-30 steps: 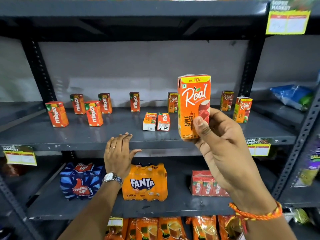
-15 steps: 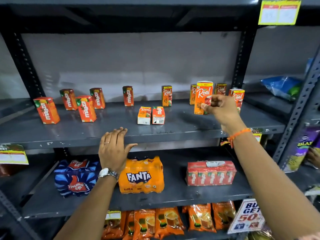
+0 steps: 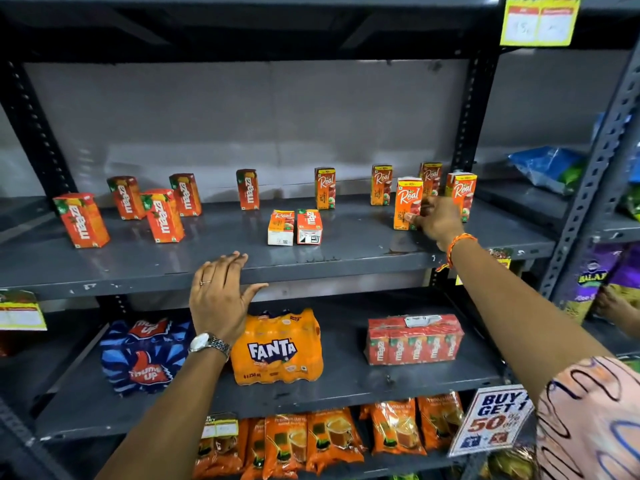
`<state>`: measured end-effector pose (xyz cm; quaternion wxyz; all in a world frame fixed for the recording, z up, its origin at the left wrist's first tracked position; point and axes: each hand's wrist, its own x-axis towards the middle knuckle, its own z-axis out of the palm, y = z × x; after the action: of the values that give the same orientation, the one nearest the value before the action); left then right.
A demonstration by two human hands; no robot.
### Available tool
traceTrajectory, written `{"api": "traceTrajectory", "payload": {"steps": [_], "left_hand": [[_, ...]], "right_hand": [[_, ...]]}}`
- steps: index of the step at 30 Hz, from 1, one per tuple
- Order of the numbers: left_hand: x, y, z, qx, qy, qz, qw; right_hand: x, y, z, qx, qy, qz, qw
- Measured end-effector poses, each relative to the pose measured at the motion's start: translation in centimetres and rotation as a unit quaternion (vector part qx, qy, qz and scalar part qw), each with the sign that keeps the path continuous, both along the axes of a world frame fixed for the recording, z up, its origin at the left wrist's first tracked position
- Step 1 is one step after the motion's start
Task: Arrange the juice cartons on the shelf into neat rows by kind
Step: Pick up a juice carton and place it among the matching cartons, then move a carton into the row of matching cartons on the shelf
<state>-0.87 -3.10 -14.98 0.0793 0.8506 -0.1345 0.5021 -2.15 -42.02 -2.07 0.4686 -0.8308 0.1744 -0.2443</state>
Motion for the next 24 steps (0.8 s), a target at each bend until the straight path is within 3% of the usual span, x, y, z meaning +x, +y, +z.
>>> {"api": "traceTrajectory", "payload": {"steps": [6, 9, 11, 17, 24], "left_hand": [[0.0, 0.1, 0.1, 0.0, -0.005, 0.005, 1.0], [0.0, -0.1, -0.1, -0.005, -0.004, 0.009, 1.0], [0.0, -0.2, -0.1, -0.005, -0.01, 0.012, 1.0], [-0.2, -0.1, 0.2, -0.005, -0.009, 0.006, 1.0], [-0.1, -0.2, 0.0, -0.005, -0.009, 0.011, 1.0]], "right_hand": [[-1.0, 0.8, 0.0, -0.051, 0.01, -0.056, 0.997], [-3.4, 4.4, 0.3, -0.122, -0.127, -0.171, 0.97], [-4.7, 8.3, 0.4, -0.153, -0.168, -0.135, 0.965], [-1.2, 15.8, -0.4, -0.143, 0.008, 0.039, 0.989], [-0.1, 18.1, -1.0, -0.173, 0.046, 0.025, 0.983]]}}
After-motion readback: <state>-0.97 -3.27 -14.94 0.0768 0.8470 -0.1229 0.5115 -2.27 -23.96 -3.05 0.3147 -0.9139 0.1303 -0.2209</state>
